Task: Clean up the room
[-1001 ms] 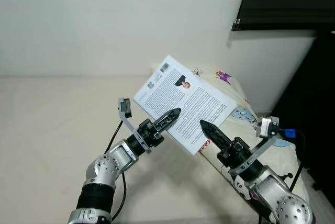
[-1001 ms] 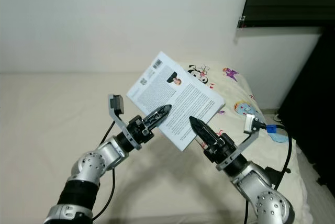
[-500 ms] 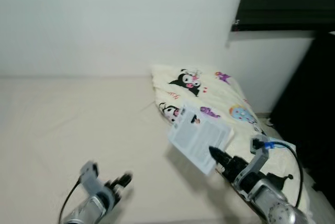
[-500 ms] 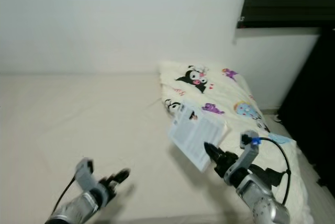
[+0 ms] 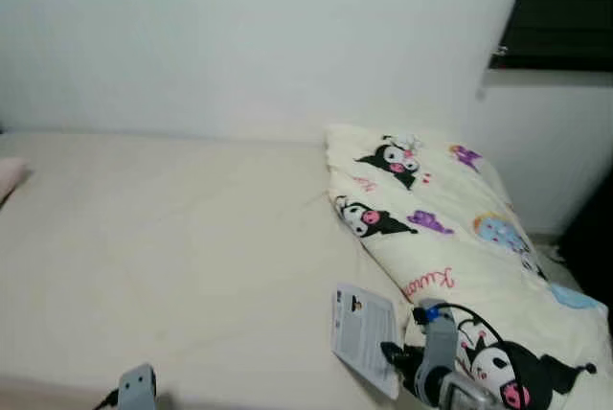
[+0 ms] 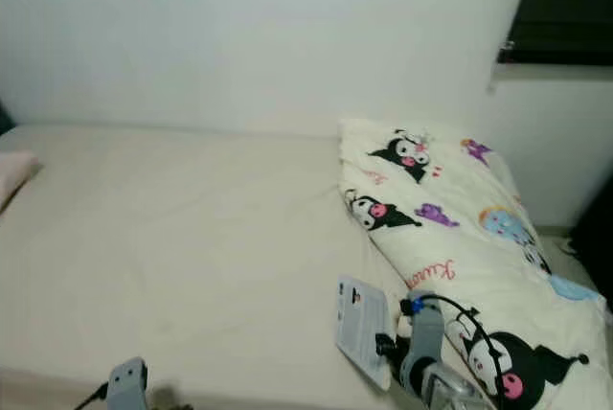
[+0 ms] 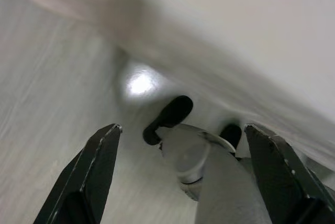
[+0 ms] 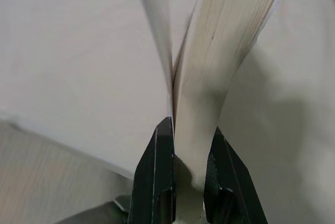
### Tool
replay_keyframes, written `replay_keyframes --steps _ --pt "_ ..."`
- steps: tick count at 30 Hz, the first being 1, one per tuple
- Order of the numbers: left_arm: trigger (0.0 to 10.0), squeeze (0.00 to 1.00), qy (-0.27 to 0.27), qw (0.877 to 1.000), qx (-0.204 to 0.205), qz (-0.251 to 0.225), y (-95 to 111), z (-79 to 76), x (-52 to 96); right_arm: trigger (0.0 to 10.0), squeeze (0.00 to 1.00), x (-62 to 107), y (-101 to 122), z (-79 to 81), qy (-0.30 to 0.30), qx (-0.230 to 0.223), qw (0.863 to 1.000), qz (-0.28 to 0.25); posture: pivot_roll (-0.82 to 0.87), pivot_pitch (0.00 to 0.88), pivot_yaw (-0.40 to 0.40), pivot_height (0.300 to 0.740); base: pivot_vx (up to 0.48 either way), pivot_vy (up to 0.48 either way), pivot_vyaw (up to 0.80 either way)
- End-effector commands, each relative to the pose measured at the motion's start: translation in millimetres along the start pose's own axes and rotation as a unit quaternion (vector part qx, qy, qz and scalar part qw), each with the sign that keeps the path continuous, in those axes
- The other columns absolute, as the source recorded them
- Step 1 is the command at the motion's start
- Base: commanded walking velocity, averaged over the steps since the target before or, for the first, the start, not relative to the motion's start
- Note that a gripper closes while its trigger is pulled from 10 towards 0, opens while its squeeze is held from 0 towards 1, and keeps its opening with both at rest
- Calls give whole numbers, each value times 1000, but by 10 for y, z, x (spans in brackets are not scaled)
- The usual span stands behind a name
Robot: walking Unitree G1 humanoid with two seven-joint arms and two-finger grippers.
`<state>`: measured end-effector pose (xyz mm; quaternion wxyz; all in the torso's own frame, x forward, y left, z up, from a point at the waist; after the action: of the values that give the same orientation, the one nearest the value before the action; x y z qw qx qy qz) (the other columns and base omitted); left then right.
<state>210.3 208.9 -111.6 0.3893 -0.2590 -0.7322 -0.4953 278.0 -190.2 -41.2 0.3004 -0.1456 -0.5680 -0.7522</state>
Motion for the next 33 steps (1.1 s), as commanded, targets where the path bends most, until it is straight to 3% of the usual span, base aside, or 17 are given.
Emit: replay_keyframes --steps 1,3,8,23,28,29,33 --pt "10000 0 10 1000 -19 18 -128 44 13 0 0 -47 96 85 16 10 999 -27 49 0 -9 740 0 0 769" --pt "10000 0 9 999 -32 15 -110 21 6 0 0 -76 129 113 20 14 999 -34 49 0 -8 740 0 0 769" --pt "10000 0 -34 999 -37 1 2 -234 -36 0 0 -155 90 190 25 31 999 -26 49 0 -5 740 0 0 769" --pt "10000 0 -78 994 -64 -28 140 -501 -59 0 0 -160 -137 140 1 19 1000 8 44 0 4 740 0 0 769" --pt "10000 0 -91 994 -53 -40 174 -543 -56 0 0 -91 -329 -3 -42 3 999 33 42 0 0 740 0 0 769" --pt "10000 0 -92 994 -50 -43 180 -555 -56 0 0 -55 -400 -57 -56 -18 997 40 54 0 -39 740 0 0 769" --pt "10000 0 -83 995 -34 -46 171 -562 -60 0 0 94 -634 -243 -101 -71 990 64 60 0 -59 740 0 0 769"
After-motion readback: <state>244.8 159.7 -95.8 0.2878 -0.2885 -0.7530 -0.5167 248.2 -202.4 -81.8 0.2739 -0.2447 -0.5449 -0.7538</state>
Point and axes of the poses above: a point about 5 cm out from each wrist's last joint towards the gripper, its own x axis pointing back from the gripper into the wrist, its own y axis along the axis of the wrist's last joint, z = x × y, the point moved 4 cm from there along -x, pointing out of the wrist towards the gripper, and after that the axes turned 2 degrees about -x, right-handed, at the moved point
